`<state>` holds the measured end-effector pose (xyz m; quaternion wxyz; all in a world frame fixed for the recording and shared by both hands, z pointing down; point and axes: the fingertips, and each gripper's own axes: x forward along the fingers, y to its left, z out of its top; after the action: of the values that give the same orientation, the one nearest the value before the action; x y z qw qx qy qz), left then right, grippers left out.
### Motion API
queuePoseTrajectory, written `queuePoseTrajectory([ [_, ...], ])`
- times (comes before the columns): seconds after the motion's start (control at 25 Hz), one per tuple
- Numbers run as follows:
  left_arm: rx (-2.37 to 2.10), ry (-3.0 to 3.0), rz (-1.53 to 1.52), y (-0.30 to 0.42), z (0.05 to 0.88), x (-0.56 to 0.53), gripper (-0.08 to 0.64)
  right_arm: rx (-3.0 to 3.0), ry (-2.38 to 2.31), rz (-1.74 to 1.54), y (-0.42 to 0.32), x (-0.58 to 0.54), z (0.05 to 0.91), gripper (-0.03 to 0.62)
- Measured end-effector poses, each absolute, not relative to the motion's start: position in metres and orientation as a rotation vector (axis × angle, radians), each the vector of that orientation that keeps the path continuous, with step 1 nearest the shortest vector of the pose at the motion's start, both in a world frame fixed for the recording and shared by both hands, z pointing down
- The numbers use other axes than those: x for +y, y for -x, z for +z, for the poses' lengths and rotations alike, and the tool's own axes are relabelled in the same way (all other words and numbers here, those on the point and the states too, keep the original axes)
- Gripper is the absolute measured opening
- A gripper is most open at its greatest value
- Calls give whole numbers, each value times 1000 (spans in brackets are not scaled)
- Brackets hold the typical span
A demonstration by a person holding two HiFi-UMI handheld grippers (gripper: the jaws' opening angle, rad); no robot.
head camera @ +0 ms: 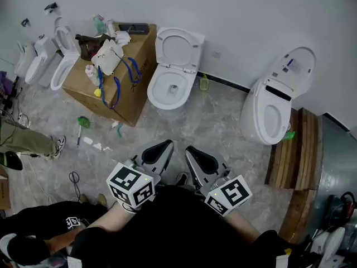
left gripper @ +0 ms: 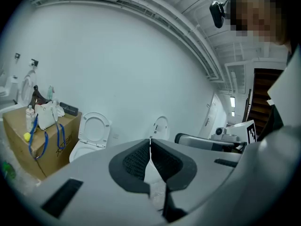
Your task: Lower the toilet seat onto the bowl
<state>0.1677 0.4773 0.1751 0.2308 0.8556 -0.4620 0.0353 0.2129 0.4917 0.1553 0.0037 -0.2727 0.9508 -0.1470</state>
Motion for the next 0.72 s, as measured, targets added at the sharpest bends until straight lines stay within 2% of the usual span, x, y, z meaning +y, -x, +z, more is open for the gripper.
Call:
queuePoseTrajectory([
  [0.72, -1232, -2292, 69, -117, 194, 437, 20, 2994, 931, -639, -168, 447, 185, 44],
])
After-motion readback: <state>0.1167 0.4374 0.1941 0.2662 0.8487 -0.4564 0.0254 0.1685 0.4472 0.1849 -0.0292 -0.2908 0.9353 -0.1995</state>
